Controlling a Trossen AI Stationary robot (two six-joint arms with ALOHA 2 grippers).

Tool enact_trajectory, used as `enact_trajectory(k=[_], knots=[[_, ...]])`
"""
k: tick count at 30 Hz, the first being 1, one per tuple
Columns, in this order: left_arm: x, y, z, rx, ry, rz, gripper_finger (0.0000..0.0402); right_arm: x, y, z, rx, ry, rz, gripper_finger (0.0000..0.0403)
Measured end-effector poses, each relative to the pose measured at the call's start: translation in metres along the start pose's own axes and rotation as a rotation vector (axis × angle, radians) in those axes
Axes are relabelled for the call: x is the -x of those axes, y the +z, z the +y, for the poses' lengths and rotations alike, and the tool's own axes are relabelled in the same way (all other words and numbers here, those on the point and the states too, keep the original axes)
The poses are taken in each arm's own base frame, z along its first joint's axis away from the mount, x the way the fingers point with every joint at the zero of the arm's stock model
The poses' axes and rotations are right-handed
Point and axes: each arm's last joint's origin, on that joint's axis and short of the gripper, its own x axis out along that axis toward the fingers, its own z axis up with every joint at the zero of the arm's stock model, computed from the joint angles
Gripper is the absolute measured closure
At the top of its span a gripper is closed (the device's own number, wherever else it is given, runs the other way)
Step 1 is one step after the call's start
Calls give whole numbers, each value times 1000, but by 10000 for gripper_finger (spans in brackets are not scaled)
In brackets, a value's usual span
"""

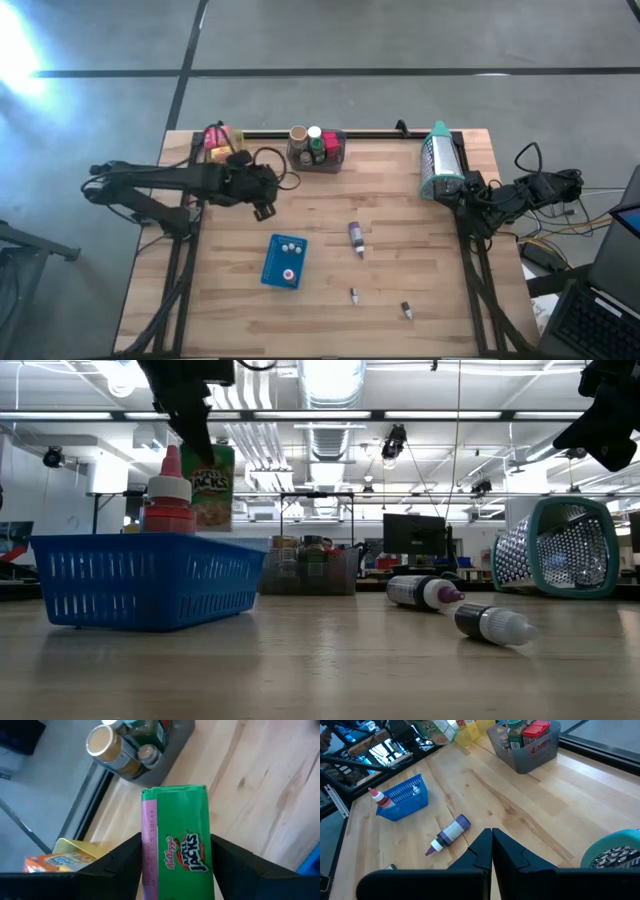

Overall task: Pick & Place Kitchen Items
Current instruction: Put the green cereal box into the yellow bin

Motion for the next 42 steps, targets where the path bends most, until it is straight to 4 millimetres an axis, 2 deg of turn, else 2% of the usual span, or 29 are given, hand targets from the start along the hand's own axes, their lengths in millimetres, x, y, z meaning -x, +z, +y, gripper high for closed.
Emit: enact_trajectory(k=[7, 20, 29, 42], knots=[[13, -23, 15, -39, -6, -23, 184, 0, 0, 0, 0, 0, 0, 394], [22, -67, 36, -106, 18, -10, 184, 0, 0, 0, 0, 0, 0, 394], [30, -75, 52, -165, 39, -28, 184, 0, 0, 0, 0, 0, 0, 394], [21, -80, 73, -243, 95, 97, 184, 0, 0, 0, 0, 0, 0, 394]])
